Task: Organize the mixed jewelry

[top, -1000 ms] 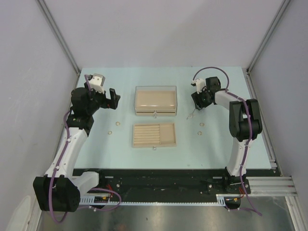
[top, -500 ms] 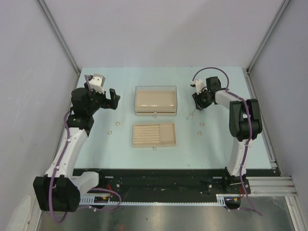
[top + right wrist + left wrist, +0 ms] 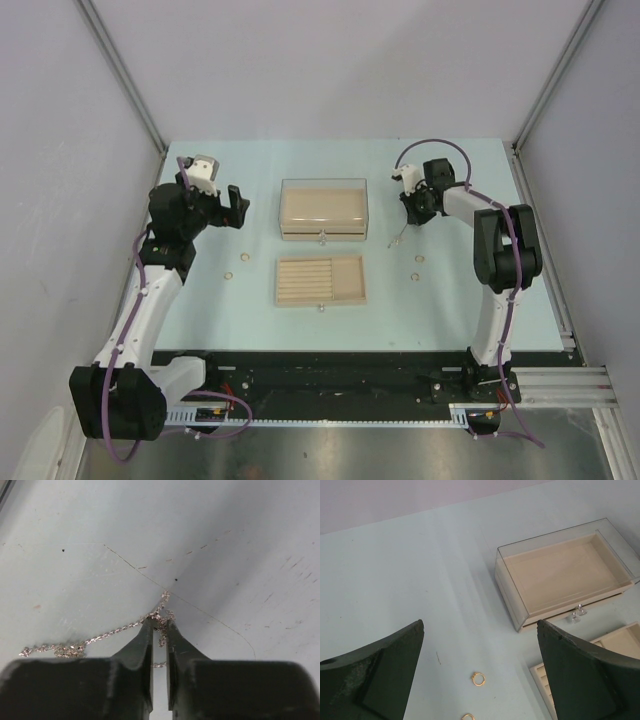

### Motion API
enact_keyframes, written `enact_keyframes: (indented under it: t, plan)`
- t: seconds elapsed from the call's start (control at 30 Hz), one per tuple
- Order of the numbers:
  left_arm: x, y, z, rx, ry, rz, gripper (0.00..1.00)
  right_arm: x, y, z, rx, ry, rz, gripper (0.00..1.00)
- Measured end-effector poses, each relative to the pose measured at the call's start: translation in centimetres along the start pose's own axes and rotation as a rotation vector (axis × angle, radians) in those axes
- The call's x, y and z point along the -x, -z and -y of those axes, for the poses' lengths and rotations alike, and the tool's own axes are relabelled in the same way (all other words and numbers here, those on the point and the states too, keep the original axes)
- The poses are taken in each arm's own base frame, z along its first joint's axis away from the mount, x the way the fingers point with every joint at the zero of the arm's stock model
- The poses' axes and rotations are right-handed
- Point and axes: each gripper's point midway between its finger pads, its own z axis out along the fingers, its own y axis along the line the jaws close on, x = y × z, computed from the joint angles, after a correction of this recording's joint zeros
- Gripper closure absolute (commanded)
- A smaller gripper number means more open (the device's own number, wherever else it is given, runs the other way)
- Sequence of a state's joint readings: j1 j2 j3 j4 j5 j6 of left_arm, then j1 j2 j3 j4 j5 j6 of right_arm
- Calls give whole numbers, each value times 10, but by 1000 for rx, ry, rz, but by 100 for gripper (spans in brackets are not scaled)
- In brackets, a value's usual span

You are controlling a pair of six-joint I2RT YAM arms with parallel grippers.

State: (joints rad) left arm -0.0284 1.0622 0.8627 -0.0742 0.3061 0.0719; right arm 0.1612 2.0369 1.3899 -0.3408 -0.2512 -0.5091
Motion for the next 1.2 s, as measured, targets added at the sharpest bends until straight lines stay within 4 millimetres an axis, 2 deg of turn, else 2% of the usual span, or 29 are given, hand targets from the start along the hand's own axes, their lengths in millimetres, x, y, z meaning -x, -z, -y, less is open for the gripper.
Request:
enact_keyframes:
  t: [0.3,0.47,0.6,0.83,1.07,1.2]
  plan:
    - [0,0,0,0,-1,1,0,1,2,-2,-9,11,-11,100]
    - [0,0,0,0,-8,1,0,-6,12,-16,24,11,-58,100]
    - [1,1,0,0,-9,5,0,-5,24,-26,34,19,-78,100]
    - [5,4,1,1,-13,17,0,18,60,-35,5,54,-37,100]
    - [7,5,1,1,-15,23,0,30,88,-46,-16,87,-18,100]
    - [9,7,1,2,-18,31,0,36,104,-59,-16,117,-13,100]
